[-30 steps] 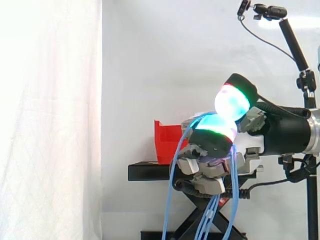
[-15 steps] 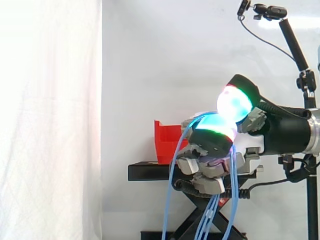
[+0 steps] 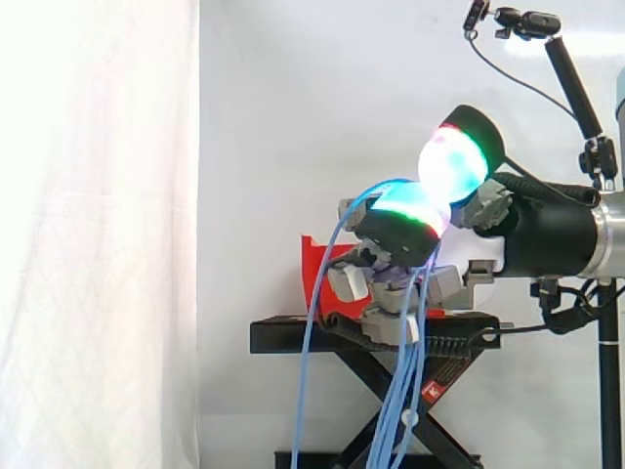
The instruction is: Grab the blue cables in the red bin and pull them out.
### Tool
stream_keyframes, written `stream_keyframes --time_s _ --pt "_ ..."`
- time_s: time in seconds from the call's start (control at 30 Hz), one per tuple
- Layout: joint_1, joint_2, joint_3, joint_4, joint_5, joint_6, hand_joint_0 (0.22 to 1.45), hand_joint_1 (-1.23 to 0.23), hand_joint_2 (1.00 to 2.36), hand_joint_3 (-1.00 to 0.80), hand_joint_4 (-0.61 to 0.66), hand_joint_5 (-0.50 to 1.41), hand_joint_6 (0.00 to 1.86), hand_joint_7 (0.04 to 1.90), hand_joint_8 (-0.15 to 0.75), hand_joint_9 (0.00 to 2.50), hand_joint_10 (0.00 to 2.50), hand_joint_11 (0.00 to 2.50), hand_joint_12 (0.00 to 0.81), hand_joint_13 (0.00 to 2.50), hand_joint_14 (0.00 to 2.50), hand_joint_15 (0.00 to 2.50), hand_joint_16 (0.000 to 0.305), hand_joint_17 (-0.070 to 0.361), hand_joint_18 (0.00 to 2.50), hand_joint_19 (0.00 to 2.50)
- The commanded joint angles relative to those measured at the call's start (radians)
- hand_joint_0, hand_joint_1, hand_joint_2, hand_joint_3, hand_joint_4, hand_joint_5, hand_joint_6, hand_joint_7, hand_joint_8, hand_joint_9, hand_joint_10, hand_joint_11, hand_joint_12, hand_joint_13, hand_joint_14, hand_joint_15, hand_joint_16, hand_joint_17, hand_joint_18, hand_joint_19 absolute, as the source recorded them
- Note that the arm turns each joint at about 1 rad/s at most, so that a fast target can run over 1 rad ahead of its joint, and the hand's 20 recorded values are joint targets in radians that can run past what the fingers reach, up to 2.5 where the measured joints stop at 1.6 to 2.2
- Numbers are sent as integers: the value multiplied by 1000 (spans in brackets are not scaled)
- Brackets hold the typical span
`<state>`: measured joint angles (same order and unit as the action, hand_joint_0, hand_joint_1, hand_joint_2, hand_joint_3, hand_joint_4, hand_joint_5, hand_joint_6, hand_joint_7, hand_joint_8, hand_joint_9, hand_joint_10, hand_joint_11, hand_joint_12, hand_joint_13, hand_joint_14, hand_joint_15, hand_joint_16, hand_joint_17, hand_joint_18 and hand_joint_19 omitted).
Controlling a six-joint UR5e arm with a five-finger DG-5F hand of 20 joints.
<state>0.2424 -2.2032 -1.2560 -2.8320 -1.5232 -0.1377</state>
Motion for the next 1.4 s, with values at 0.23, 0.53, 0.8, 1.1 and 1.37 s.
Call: stream_keyframes --time_s 0.23,0.53,0.8,1.1,1.37 --pt "-3 0 15 2 -49 -110 951 -938 1000 -1000 81 495 1301 434 183 745 19 713 312 990 611 1568 43 96 770 1095" --pt "-8 -1 20 -1 -60 -130 890 -918 1000 -1000 104 506 1198 431 184 751 19 749 316 991 632 1592 43 96 769 1095" --pt "-8 -1 20 0 -60 -132 948 -914 1000 -1000 59 486 1418 452 182 759 19 720 313 989 645 1578 42 95 781 1087" --pt "-8 -1 20 25 -61 -242 973 -924 1004 -901 -4 455 1545 420 187 755 19 735 315 988 652 1553 43 96 792 1076" --pt "-9 0 20 138 -107 -437 981 -927 1004 -901 -11 448 1570 401 192 753 16 752 309 989 646 1552 43 97 798 1083"
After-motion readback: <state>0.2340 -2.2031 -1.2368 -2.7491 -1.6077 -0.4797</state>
